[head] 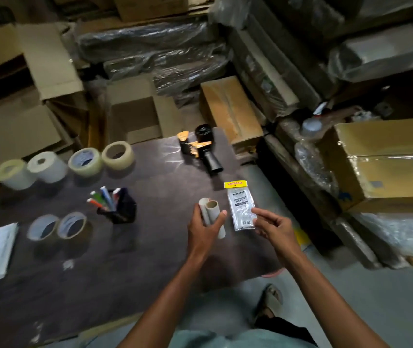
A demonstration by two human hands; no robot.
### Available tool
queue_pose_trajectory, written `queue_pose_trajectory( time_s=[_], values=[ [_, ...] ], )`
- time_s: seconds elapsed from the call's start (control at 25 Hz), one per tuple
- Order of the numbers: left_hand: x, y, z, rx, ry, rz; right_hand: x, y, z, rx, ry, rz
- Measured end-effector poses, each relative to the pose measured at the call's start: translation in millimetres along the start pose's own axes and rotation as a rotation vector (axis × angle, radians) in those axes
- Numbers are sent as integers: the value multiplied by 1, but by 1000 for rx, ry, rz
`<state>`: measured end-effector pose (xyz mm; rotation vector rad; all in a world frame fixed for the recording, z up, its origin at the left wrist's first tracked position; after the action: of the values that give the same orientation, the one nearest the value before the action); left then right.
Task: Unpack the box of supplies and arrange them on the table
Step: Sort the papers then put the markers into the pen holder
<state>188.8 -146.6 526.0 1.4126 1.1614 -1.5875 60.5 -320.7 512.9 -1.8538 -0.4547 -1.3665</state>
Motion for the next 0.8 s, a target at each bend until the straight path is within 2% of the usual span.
queue_pose_trajectory(
  time_s=[0.2, 0.36, 0.56, 0.8],
  values=[
    [-8, 5, 144, 148, 389, 159, -9, 43, -126, -109, 30, 38],
    [-4, 18, 231, 341, 517, 248, -30, 64, -194, -191, 57, 95],
    [41, 31, 304, 589, 788, 293, -101, 97, -239, -276, -16, 242],
    [152, 54, 340, 886, 1220, 279, -207, 125, -249, -316, -135, 472]
  ],
)
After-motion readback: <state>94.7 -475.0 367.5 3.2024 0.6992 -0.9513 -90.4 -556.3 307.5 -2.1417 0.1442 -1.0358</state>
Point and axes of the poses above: each hand's wrist, its own y-axis towards the middle knuckle, its own z-axis out of the palm, x = y × z, the point moved 6 cm from there along y, towards the middle knuckle, and after that the axes turned 13 degrees about -y, right-handed, at the moved point
